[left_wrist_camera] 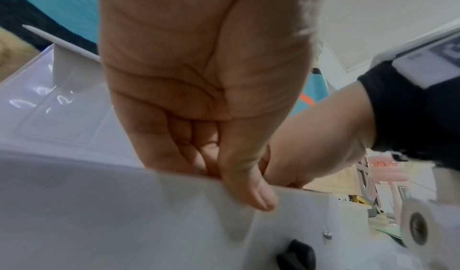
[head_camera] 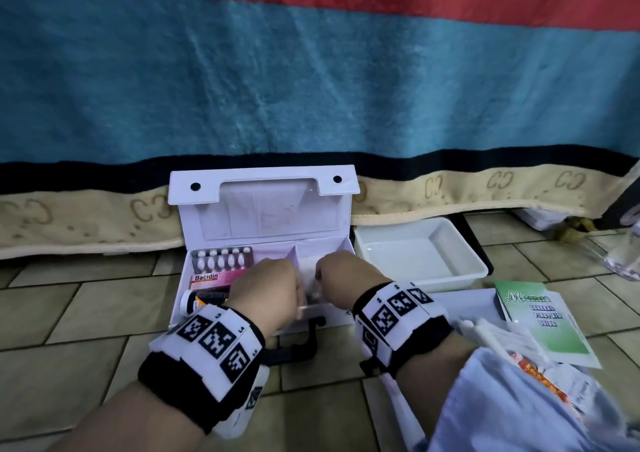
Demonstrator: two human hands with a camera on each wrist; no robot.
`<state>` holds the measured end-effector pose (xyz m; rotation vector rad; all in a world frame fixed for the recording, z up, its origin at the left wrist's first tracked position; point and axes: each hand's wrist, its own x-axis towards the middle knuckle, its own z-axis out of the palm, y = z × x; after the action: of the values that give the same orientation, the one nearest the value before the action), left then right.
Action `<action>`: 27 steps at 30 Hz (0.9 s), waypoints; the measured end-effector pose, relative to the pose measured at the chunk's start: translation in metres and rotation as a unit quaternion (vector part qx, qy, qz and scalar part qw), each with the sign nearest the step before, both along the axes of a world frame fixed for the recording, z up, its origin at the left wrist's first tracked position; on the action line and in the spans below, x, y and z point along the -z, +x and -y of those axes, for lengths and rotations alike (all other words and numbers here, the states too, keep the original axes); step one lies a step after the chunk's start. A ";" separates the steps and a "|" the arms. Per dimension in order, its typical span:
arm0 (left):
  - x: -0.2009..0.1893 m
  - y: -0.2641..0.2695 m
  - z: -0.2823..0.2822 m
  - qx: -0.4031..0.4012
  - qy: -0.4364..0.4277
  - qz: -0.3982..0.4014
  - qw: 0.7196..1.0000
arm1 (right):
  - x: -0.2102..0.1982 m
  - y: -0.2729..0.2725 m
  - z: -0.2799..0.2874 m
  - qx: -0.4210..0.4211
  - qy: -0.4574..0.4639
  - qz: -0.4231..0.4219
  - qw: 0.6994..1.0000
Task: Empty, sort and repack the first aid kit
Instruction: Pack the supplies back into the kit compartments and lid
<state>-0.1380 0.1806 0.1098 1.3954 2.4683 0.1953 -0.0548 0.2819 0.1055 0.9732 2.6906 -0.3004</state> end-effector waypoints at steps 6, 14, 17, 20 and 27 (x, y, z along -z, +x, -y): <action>-0.002 0.001 -0.001 0.005 -0.008 0.002 1.000 | -0.035 0.058 -0.018 0.134 0.011 -0.228 0.964; -0.007 0.009 0.000 0.020 -0.018 -0.029 0.999 | -0.033 0.201 -0.039 0.300 0.072 -0.173 0.935; -0.011 0.011 -0.001 0.016 -0.021 -0.029 0.999 | -0.012 0.224 -0.031 0.311 0.052 -0.071 0.946; -0.013 0.011 -0.001 0.005 -0.020 -0.011 1.000 | 0.002 0.228 -0.020 0.307 0.047 -0.061 0.949; -0.013 0.010 0.003 -0.011 -0.007 0.005 1.000 | -0.008 0.215 -0.009 0.304 0.049 -0.080 0.948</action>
<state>-0.1278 0.1781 0.1224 1.3600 2.4731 0.1895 0.1605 0.2905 0.1131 1.8747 2.4851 -0.3735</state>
